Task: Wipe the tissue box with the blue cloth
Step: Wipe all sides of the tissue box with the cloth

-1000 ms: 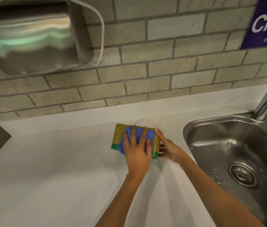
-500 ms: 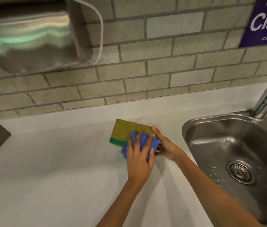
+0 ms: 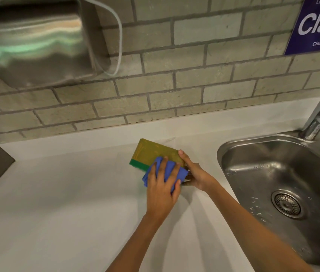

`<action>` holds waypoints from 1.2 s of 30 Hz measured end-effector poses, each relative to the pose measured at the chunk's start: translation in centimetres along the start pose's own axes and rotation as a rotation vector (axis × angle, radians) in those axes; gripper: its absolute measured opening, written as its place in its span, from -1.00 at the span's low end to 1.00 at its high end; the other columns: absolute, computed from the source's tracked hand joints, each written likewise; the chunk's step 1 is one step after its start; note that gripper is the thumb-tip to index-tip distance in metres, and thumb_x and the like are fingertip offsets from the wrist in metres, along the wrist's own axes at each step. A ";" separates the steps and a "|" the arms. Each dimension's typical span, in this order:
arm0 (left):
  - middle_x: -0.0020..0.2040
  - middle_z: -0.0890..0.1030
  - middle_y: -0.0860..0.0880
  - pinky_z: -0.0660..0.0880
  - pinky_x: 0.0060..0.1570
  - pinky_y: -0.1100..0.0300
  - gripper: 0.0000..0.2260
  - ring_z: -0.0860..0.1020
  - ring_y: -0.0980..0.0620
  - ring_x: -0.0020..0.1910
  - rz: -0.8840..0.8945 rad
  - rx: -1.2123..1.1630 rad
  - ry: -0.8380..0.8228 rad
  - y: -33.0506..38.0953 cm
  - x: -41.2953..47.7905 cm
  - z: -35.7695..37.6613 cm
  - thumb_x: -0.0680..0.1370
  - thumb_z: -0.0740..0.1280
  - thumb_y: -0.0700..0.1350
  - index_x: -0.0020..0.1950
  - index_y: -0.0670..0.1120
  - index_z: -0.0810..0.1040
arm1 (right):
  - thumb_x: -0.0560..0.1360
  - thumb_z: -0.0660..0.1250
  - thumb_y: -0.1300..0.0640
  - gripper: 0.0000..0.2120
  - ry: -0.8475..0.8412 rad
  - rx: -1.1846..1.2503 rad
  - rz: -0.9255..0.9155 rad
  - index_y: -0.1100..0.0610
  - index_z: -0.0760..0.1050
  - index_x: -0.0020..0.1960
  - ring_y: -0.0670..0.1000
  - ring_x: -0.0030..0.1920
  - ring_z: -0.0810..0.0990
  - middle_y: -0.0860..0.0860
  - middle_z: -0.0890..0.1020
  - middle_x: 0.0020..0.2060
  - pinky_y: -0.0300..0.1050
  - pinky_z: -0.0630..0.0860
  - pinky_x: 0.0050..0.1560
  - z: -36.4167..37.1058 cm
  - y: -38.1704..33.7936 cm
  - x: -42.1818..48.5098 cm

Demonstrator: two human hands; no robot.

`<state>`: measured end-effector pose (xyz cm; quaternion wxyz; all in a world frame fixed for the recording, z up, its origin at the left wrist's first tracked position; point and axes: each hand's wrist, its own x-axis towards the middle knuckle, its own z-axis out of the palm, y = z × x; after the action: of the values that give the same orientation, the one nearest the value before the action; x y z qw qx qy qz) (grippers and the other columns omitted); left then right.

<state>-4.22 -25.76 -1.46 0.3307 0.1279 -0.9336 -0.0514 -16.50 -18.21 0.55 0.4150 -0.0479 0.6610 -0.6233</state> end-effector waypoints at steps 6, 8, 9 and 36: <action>0.47 0.29 -0.17 0.28 0.38 -0.13 -0.62 0.23 -0.22 0.44 -0.596 -0.309 0.058 0.3 3.3 0.3 0.60 0.16 -0.04 0.42 -0.01 0.34 | 0.19 0.43 -0.32 -0.05 0.098 0.150 0.001 0.21 0.28 0.37 0.12 0.14 0.56 0.13 0.55 0.22 0.02 0.55 -0.03 2.2 -0.7 0.0; 0.48 0.27 -0.15 0.27 0.37 -0.13 -0.61 0.19 -0.21 0.46 -0.496 -0.296 0.046 0.1 3.3 0.6 0.60 0.17 -0.06 0.43 -0.02 0.32 | 0.16 0.46 -0.31 -0.01 0.145 0.185 -0.027 0.19 0.20 0.39 0.10 0.14 0.53 0.11 0.51 0.25 -0.01 0.54 -0.03 2.7 -0.7 0.0; 0.49 0.27 -0.13 0.28 0.37 -0.13 -0.61 0.17 -0.20 0.48 -0.447 -0.309 0.034 -0.2 2.9 0.7 0.59 0.17 -0.07 0.44 -0.01 0.32 | 0.12 0.46 -0.33 0.04 0.169 0.183 -0.052 0.18 0.17 0.39 0.09 0.16 0.52 0.11 0.49 0.26 0.01 0.54 0.05 2.8 -0.6 0.0; 0.27 0.47 -0.26 0.45 0.23 -0.10 -0.56 0.50 -0.22 0.20 -1.265 -0.913 0.298 -3.1 1.3 0.6 0.59 0.16 0.05 0.39 -0.16 0.29 | 0.49 0.30 0.03 -0.65 0.391 0.066 -0.483 0.09 0.29 0.21 0.05 0.17 0.49 0.09 0.40 0.17 -0.20 0.49 0.07 7.8 6.0 -2.1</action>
<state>-4.91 -29.11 -1.70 0.3800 0.4912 -0.5165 -0.5895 -7.65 -21.82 -2.69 0.1210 -0.0694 0.6773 -0.7223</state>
